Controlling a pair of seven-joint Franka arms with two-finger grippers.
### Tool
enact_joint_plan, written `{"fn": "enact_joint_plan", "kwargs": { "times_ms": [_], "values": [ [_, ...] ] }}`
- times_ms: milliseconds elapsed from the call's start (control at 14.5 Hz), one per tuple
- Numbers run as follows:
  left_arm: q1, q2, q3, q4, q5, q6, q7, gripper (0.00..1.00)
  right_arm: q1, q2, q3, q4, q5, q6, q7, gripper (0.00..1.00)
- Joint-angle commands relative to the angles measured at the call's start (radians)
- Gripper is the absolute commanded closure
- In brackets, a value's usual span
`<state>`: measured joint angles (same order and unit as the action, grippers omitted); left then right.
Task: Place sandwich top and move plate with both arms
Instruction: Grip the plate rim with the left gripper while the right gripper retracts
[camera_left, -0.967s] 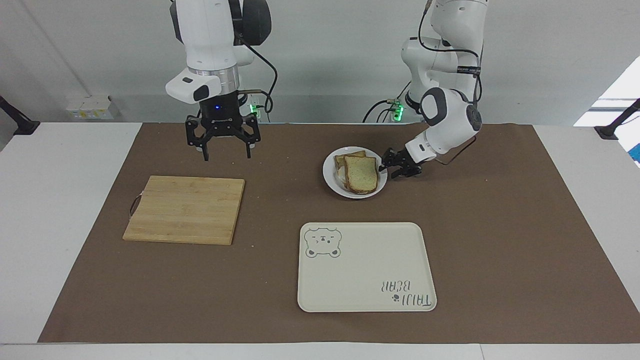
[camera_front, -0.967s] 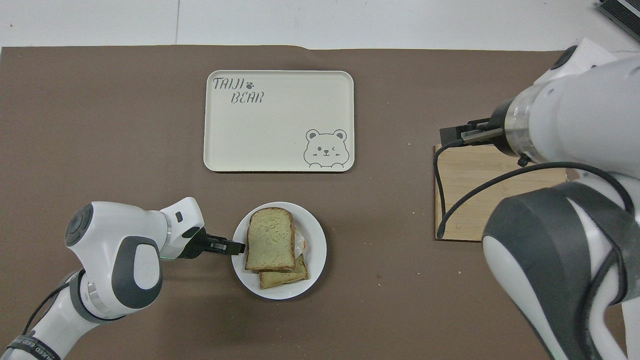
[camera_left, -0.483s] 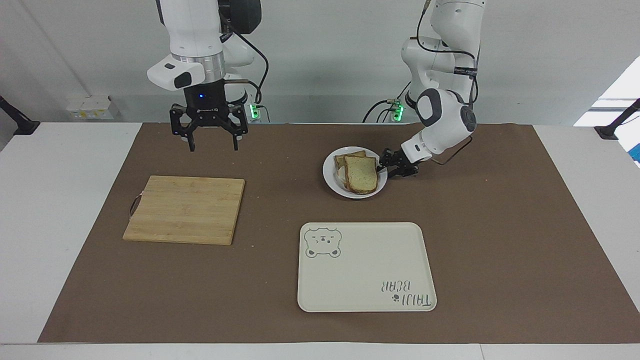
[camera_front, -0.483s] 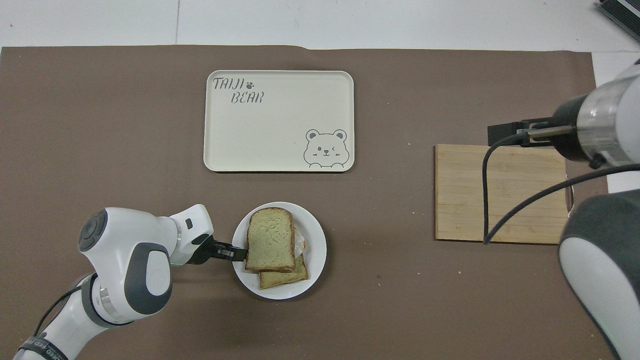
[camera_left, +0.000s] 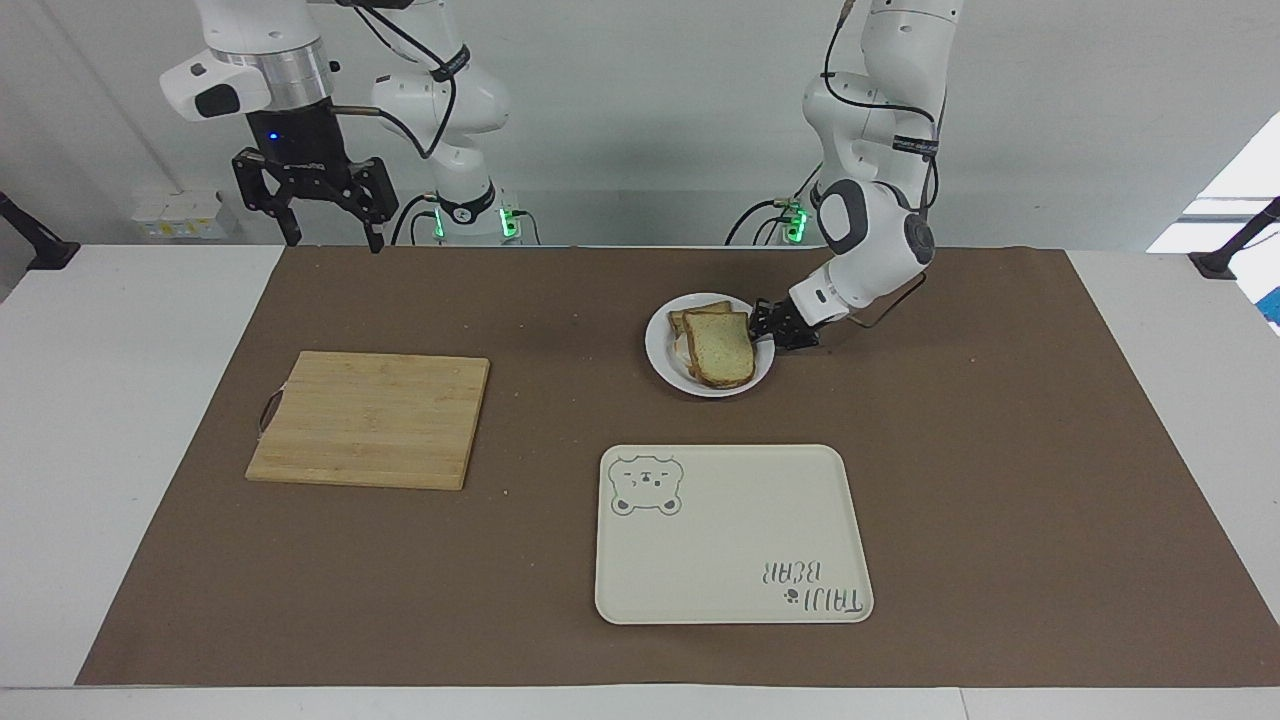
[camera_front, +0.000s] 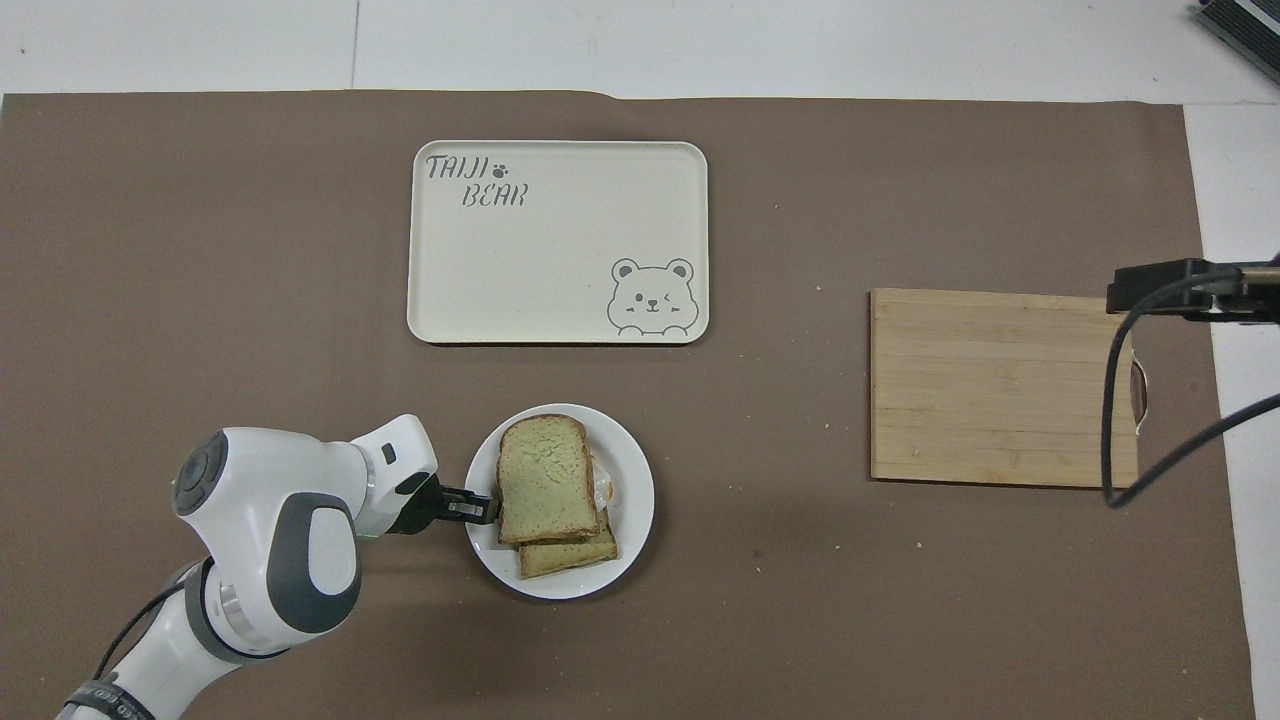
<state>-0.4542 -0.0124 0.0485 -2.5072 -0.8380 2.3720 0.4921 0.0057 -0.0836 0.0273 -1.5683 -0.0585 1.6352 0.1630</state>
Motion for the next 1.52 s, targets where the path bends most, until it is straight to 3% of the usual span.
{"fn": "enact_joint_plan", "kwargs": {
  "times_ms": [0, 345, 691, 1105, 1450],
  "values": [
    [-0.029, 0.011, 0.014, -0.009, -0.024, 0.038, 0.026, 1.00, -0.010, -0.021, -0.046, -0.015, 0.019, -0.032, -0.007, 0.00],
    [-0.005, 0.032, 0.020, 0.031, -0.050, 0.020, 0.036, 1.00, -0.016, -0.041, -0.104, -0.042, 0.011, -0.041, -0.046, 0.00],
    [0.077, 0.063, 0.019, 0.111, -0.081, -0.104, 0.058, 1.00, -0.061, -0.084, -0.109, -0.128, 0.017, -0.034, -0.097, 0.00],
    [0.149, 0.068, 0.021, 0.188, -0.122, -0.243, 0.074, 1.00, 0.013, -0.091, -0.092, -0.159, 0.016, -0.032, -0.120, 0.00],
    [0.195, 0.060, 0.019, 0.218, -0.157, -0.309, 0.074, 1.00, 0.011, -0.070, -0.092, -0.141, 0.014, -0.025, -0.152, 0.00]
  ]
}}
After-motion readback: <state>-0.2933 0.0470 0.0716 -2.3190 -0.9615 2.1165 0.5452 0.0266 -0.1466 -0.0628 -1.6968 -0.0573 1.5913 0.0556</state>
